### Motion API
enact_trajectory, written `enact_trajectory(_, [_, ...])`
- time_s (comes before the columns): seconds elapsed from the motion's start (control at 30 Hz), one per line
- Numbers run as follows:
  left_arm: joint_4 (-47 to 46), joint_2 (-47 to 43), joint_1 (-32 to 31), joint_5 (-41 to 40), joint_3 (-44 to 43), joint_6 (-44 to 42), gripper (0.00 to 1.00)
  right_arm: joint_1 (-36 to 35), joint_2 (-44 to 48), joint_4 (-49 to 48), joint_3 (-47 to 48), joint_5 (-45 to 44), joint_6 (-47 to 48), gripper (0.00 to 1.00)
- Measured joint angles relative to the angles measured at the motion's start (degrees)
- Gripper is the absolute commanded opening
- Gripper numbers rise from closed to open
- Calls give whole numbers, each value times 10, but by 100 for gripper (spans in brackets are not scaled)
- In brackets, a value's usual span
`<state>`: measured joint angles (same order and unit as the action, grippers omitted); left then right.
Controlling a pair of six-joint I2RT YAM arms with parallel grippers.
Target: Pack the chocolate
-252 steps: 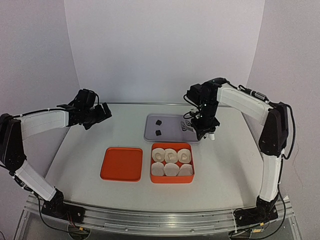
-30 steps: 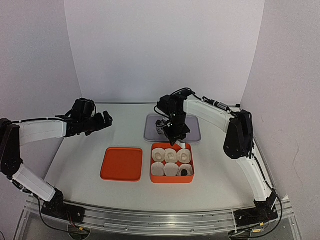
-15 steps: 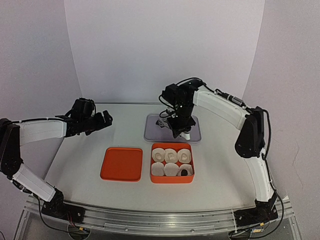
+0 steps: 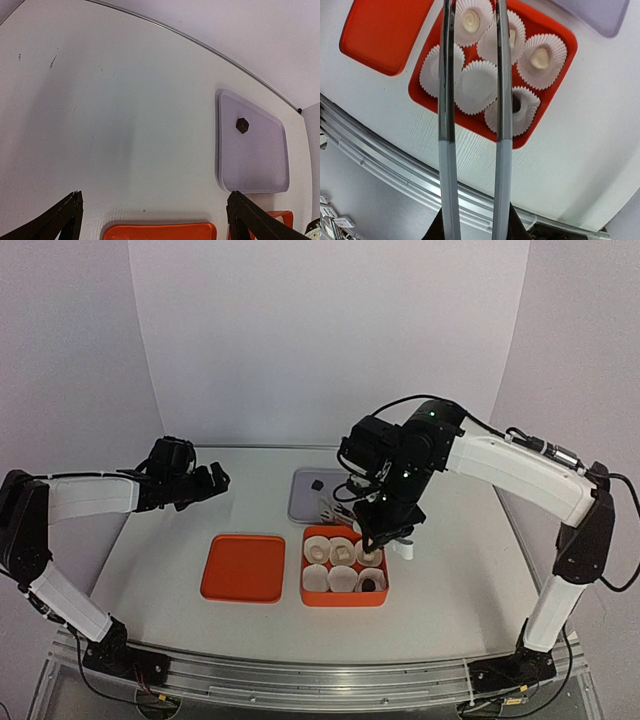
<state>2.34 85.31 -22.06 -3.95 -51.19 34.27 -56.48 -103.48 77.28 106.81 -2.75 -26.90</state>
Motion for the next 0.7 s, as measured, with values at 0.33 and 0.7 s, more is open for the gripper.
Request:
enact_trajectory(0.33, [-5, 16, 0, 4, -15, 0, 100, -37, 61, 6, -142, 69, -90, 0])
enact_trajectory(0.7, [-5, 25, 0, 8, -17, 0, 100, -52, 52, 1, -153, 94, -95, 0])
